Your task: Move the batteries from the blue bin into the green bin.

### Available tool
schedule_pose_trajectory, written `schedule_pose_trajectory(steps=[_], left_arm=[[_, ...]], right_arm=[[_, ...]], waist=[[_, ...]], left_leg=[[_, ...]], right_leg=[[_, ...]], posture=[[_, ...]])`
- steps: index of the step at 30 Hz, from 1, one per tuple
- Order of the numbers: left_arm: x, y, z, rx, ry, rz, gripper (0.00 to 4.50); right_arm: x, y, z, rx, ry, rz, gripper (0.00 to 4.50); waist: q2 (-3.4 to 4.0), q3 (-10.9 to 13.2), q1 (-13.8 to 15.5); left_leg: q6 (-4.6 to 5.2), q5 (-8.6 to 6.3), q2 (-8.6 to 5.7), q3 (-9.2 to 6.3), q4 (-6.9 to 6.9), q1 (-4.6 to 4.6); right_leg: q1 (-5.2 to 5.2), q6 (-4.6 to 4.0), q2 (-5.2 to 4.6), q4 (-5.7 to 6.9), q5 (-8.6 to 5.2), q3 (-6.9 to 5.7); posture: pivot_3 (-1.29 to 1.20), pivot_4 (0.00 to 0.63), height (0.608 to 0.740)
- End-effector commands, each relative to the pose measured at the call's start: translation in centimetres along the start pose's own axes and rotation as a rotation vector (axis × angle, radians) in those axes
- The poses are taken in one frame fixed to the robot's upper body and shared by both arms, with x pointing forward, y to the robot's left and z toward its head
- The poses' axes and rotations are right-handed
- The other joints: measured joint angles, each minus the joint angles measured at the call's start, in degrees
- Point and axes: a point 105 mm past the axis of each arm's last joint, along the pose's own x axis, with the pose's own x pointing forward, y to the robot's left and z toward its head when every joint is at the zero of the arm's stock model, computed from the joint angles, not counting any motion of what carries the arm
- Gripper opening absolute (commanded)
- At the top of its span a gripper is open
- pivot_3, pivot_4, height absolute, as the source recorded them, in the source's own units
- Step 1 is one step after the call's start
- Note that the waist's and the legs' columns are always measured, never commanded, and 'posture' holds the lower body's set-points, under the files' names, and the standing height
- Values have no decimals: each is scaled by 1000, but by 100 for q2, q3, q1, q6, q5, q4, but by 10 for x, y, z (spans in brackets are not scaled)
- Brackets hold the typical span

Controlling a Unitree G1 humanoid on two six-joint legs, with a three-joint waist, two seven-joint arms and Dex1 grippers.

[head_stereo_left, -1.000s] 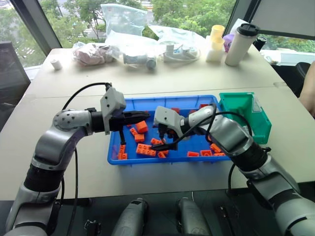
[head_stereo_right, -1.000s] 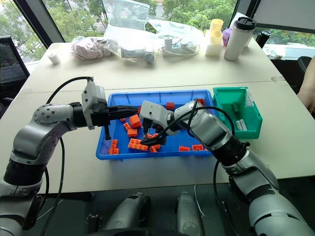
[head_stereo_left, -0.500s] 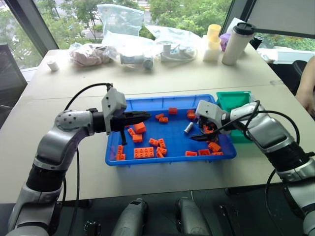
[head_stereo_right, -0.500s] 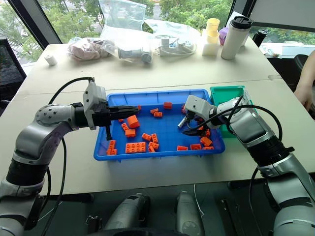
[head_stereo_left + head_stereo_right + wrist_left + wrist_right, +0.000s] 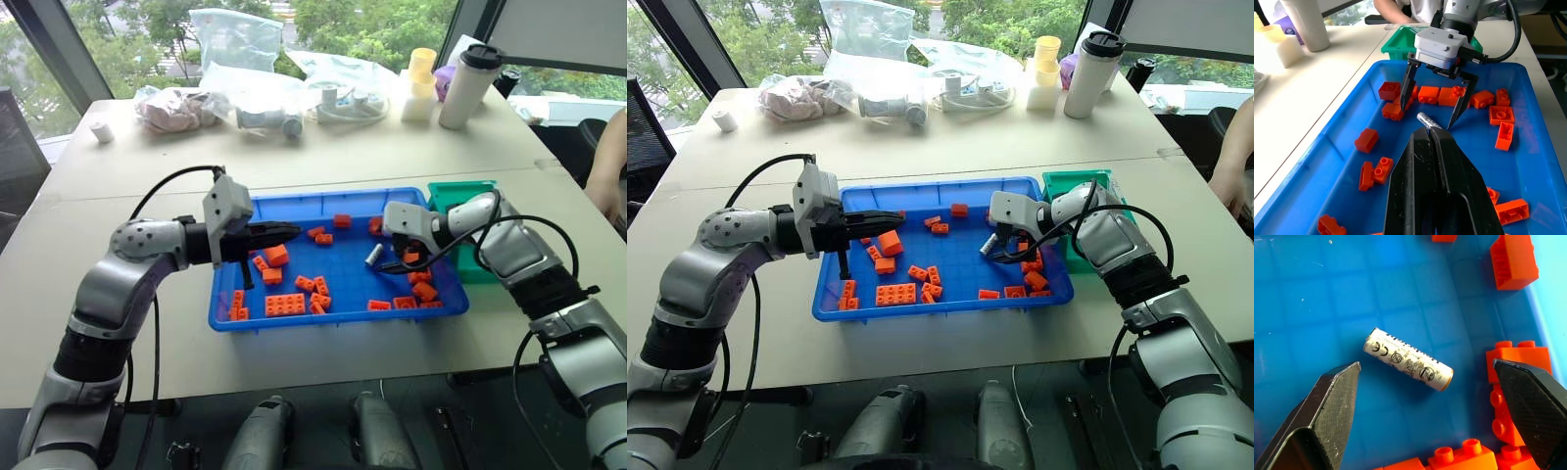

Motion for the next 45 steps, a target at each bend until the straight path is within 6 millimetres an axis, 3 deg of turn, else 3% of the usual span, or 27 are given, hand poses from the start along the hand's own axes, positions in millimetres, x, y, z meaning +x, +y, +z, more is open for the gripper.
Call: schedule_pose_trajectory(steps=[1,2,5,12,13,15,17,20,23,27,30,33,38,42,45], left_arm=[[-4,0,11,39,-21,18,0],[-5,0,11,39,-20,20,0],[-5,1,11,39,-20,26,0],[-5,1,11,41,-18,32,0],[-5,1,11,41,-18,33,0],[-5,1,11,41,-19,33,0],[-5,2,11,42,-20,34,0],[-5,1,11,42,-21,32,0],[-4,0,12,41,-23,31,0],[-3,-2,11,31,-30,21,0],[-2,-4,9,19,-29,6,0],[-1,-5,8,5,-33,-14,0],[3,-4,8,-3,-42,-49,0],[6,-2,8,0,-43,-66,0],[7,-3,8,-4,-47,-74,0]], right_arm=[[3,-2,2,-4,6,20,4461],[4,-2,2,-1,10,27,4461],[9,0,1,9,20,51,3571],[13,6,-3,78,54,102,107],[13,6,-3,99,55,100,50],[11,4,-1,125,48,89,68],[-1,-6,15,172,-29,31,68],[-40,-26,49,142,-206,-116,68],[-83,-47,53,153,-278,-287,68],[-151,-67,15,276,-199,-541,68],[-175,-58,-15,367,-107,-609,68],[-177,-40,-41,432,-32,-603,68],[-156,-13,-67,523,7,-546,68],[-148,-6,-74,581,-2,-558,2006],[-152,-4,-67,566,-14,-577,3544]], waist=[[0,0,2],[0,0,0],[0,0,4],[0,0,1],[-1,-1,3],[-1,-1,7],[-1,-1,8],[3,1,9],[5,3,17],[5,3,132],[4,2,149],[3,2,133],[12,3,92],[12,3,102],[12,3,129]], left_leg=[[0,0,0,0,0,0],[0,0,0,0,0,0],[-1,0,-1,0,0,1],[-1,1,-1,-1,0,1],[-1,1,-1,-1,0,2],[-1,1,-1,-2,0,3],[-1,1,-1,-2,0,3],[-1,1,-2,-3,0,-3],[-1,0,-2,-2,-1,-6],[18,-11,-7,0,1,-6],[24,-14,-7,3,1,-6],[28,-17,-5,4,0,-2],[29,-16,-1,12,0,1],[29,-16,-1,11,0,2],[28,-16,-2,11,1,2]], right_leg=[[0,0,0,0,0,0],[1,0,0,0,0,0],[1,0,0,0,0,0],[1,0,0,0,0,0],[3,0,0,0,0,0],[4,0,0,0,0,0],[5,0,-1,0,0,0],[-3,0,-2,1,0,0],[-9,0,-3,3,0,3],[-3,0,-7,-2,0,1],[-2,0,-10,-4,0,2],[3,0,-13,-5,0,3],[0,0,-11,3,0,9],[2,0,-5,4,0,9],[2,0,-6,3,0,9]], posture=[[0,150,740],[0,150,740],[0,150,740],[0,150,740],[0,150,740],[0,150,740],[0,150,740],[0,150,740],[0,150,740],[0,150,740],[0,150,740],[0,150,740],[0,150,740],[0,150,740],[0,150,740]])
